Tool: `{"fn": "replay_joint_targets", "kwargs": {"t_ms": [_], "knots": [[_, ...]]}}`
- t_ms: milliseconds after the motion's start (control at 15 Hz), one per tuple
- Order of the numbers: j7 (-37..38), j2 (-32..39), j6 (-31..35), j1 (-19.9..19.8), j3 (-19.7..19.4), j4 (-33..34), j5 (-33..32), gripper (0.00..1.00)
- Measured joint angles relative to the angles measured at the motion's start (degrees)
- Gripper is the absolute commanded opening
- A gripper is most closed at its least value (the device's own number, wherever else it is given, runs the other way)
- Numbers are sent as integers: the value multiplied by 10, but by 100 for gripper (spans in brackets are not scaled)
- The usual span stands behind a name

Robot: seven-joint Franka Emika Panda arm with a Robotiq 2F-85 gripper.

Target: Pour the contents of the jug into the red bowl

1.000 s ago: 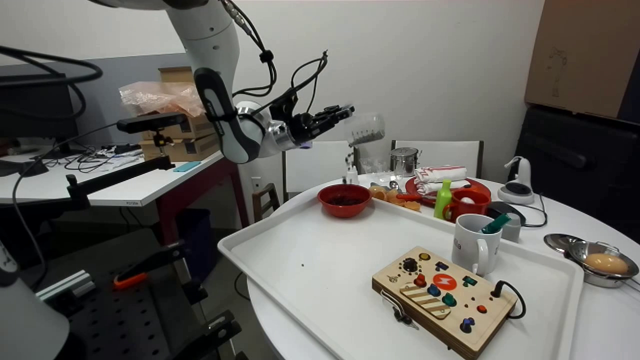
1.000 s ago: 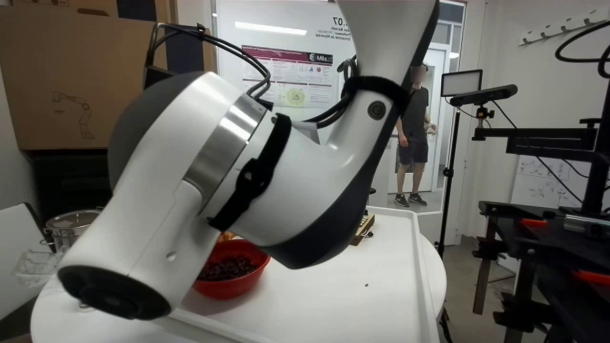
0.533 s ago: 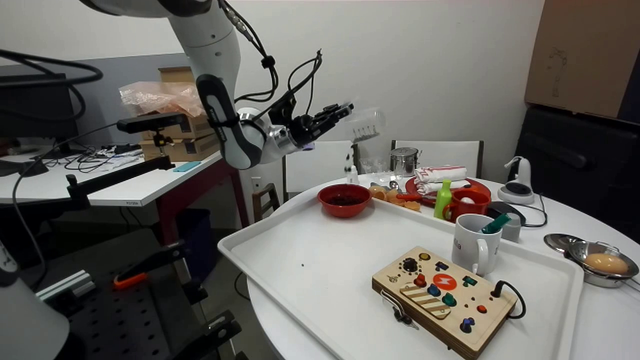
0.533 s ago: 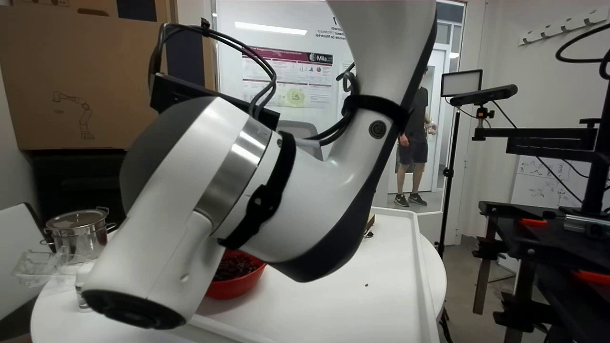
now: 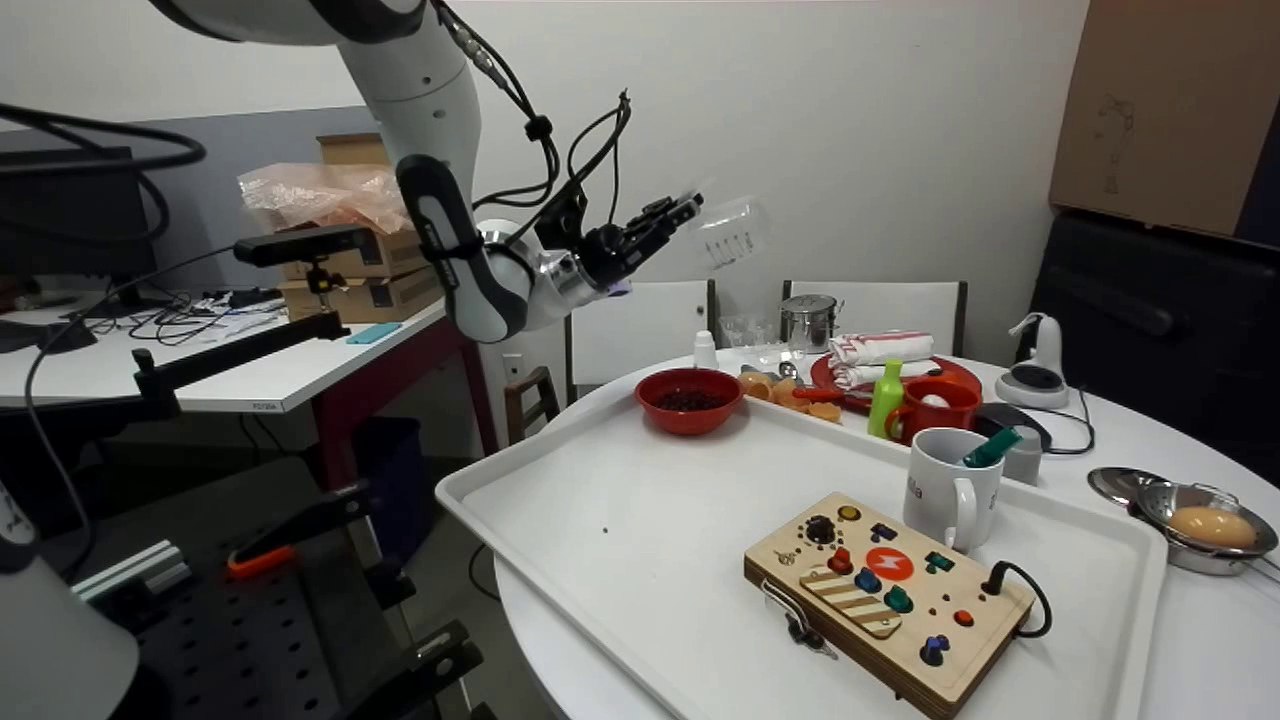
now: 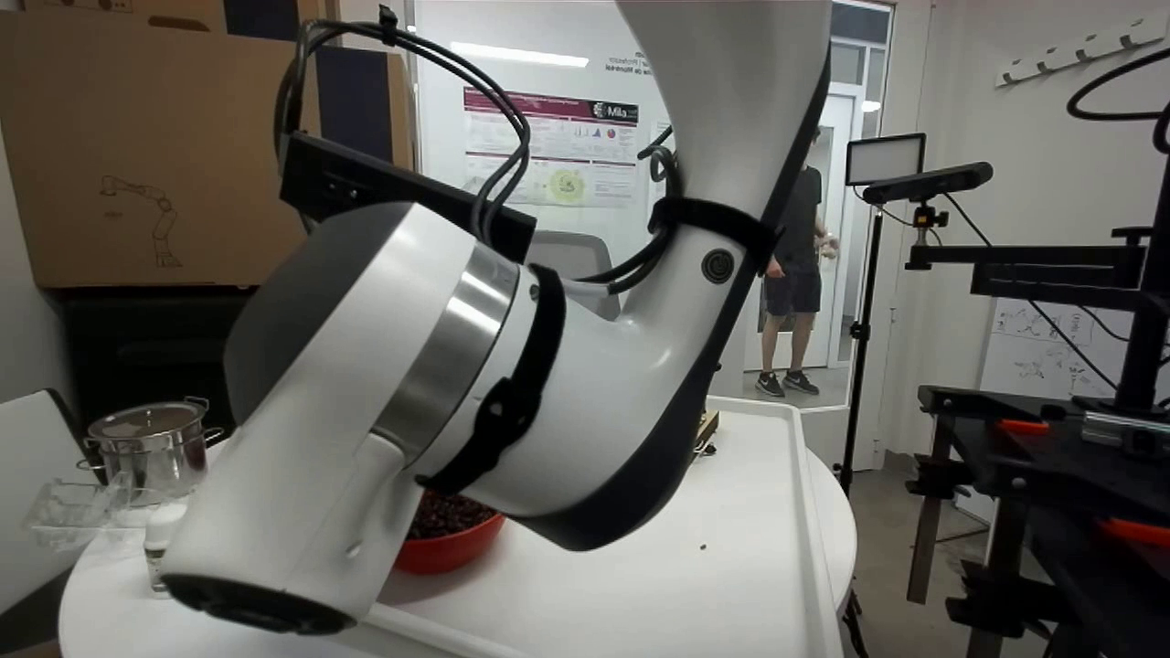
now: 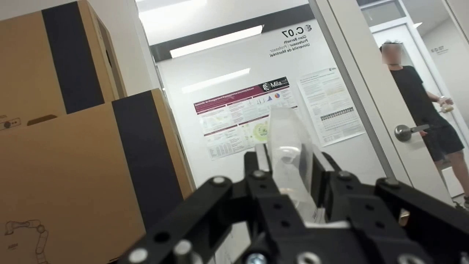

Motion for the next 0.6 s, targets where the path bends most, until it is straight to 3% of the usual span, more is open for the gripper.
{"fn": "replay_joint_targets", "kwargs": {"t_ms": [600], "knots": [[5, 7, -33, 4, -11, 9, -11, 7]]}}
